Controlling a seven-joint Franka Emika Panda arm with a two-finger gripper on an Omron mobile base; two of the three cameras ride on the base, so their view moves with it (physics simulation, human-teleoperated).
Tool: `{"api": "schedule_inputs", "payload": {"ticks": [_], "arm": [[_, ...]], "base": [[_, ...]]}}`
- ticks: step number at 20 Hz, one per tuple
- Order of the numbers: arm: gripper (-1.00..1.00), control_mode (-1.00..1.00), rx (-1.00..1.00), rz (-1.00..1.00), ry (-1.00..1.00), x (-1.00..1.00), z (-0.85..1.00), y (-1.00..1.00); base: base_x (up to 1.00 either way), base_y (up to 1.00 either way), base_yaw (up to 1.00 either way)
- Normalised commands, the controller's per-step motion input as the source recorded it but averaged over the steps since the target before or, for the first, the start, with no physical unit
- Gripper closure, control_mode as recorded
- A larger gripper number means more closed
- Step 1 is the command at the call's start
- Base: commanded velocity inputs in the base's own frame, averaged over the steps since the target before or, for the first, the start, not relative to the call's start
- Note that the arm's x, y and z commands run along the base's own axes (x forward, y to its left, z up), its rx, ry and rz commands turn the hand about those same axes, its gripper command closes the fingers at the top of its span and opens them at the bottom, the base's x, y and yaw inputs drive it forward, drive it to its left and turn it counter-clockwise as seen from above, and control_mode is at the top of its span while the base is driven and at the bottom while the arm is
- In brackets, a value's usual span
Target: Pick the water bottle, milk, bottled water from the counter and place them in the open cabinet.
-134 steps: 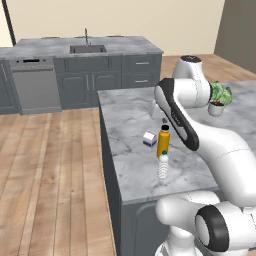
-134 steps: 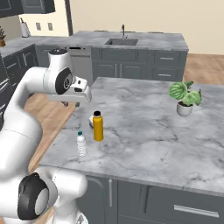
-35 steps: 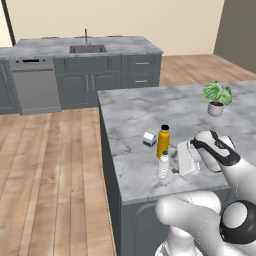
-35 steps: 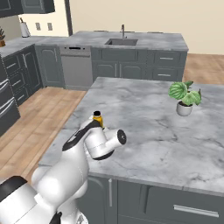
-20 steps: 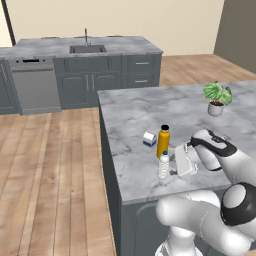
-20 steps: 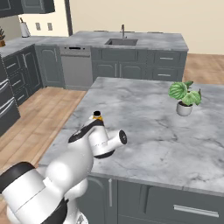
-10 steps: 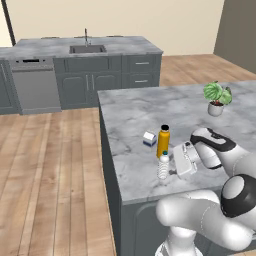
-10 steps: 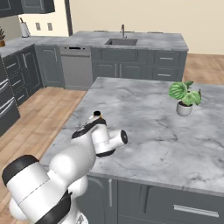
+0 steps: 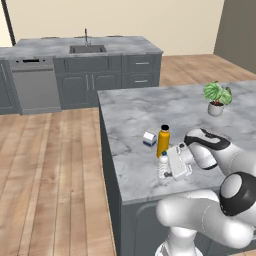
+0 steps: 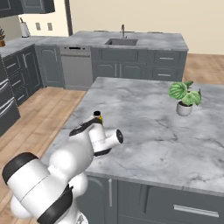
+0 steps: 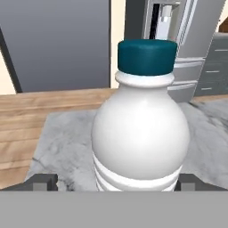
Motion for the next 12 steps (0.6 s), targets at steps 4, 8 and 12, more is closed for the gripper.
{"api": "schedule_inputs", "payload": {"ticks": [4, 8, 12], "arm": [[1.00, -1.00, 0.00, 0.03, 0.01, 0.00, -0.05, 0.18], [1.00, -1.00, 0.00, 0.00, 0.00, 0.00, 0.00, 0.06], [1.00, -1.00, 0.03, 0.00, -0.04, -0.37, 0.41, 0.00]], "base": [[0.00, 0.00, 0.00], [0.00, 0.00, 0.00], [0.00, 0.00, 0.00]]}}
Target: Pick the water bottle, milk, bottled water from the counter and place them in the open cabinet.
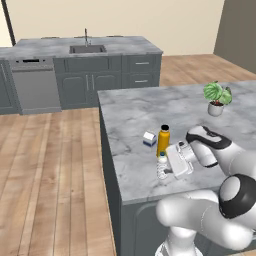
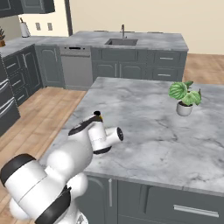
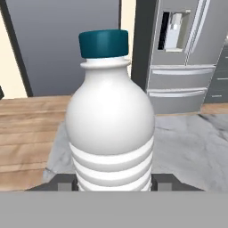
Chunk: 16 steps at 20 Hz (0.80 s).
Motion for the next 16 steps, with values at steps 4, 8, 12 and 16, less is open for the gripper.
{"api": "schedule_inputs", "payload": {"ticks": [4, 8, 12, 16], "arm": [[1.00, -1.00, 0.01, 0.00, -0.03, -0.53, 0.86, 0.01], [1.00, -1.00, 0.01, 0.00, 0.00, -0.40, 0.92, 0.13], [1.00, -1.00, 0.02, 0.00, 0.02, -0.40, 0.83, 0.24], [1.00, -1.00, 0.01, 0.00, 0.04, -0.41, 0.81, 0.31]], "base": [[0.00, 0.00, 0.00], [0.00, 0.00, 0.00], [0.00, 0.00, 0.00], [0.00, 0.00, 0.00]]}}
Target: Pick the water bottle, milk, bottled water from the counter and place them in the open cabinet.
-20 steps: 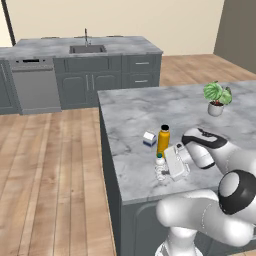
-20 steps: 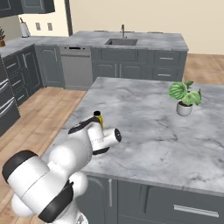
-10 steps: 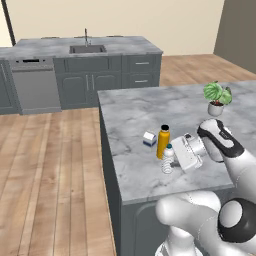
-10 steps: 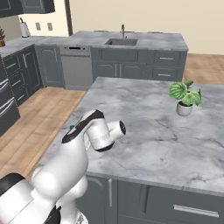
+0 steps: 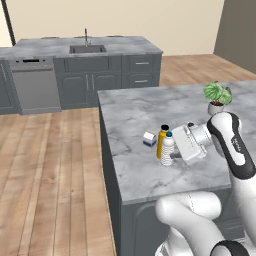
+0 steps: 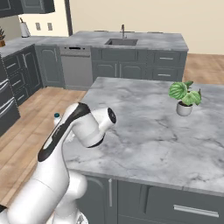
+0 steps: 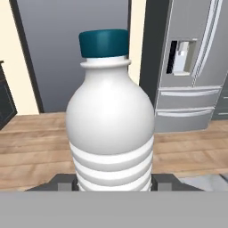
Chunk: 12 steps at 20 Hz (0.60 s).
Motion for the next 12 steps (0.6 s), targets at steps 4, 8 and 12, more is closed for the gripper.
{"api": "schedule_inputs", "payload": {"ticks": [4, 8, 12], "arm": [[1.00, -1.00, 0.00, 0.00, 0.00, -0.26, 0.60, 0.29], [1.00, -1.00, 0.00, 0.00, 0.00, 0.00, 0.00, 0.02], [1.00, 1.00, -0.04, 0.05, -0.10, -0.21, 0.00, 0.32]], "base": [[0.00, 0.00, 0.00], [0.00, 0.00, 0.00], [-0.11, 0.23, 0.06]]}}
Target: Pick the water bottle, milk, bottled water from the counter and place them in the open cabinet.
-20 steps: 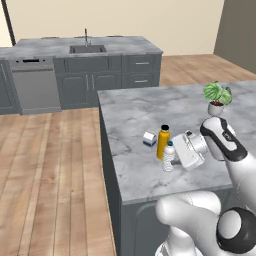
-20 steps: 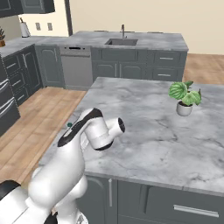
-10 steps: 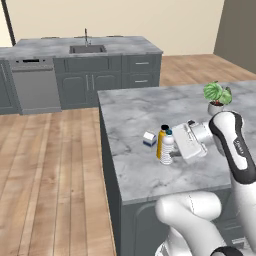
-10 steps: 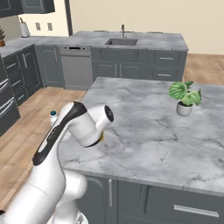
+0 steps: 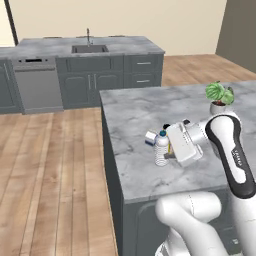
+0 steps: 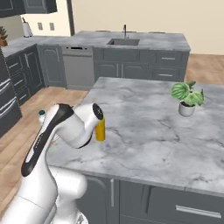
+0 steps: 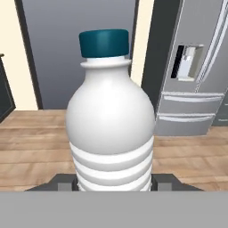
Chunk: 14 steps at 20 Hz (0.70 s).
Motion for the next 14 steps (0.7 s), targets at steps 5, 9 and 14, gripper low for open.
{"api": "schedule_inputs", "payload": {"ticks": [5, 9, 14], "arm": [[1.00, 1.00, 0.00, 0.00, 0.00, 0.00, 0.00, 0.00], [1.00, 1.00, 0.00, 0.00, 0.00, 0.00, 0.00, 0.00], [1.00, 1.00, 0.00, 0.00, 0.00, 0.00, 0.00, 0.00]], "base": [[-0.18, 0.97, 0.36], [-0.01, 0.82, 0.43], [-0.01, 0.58, 0.46]]}}
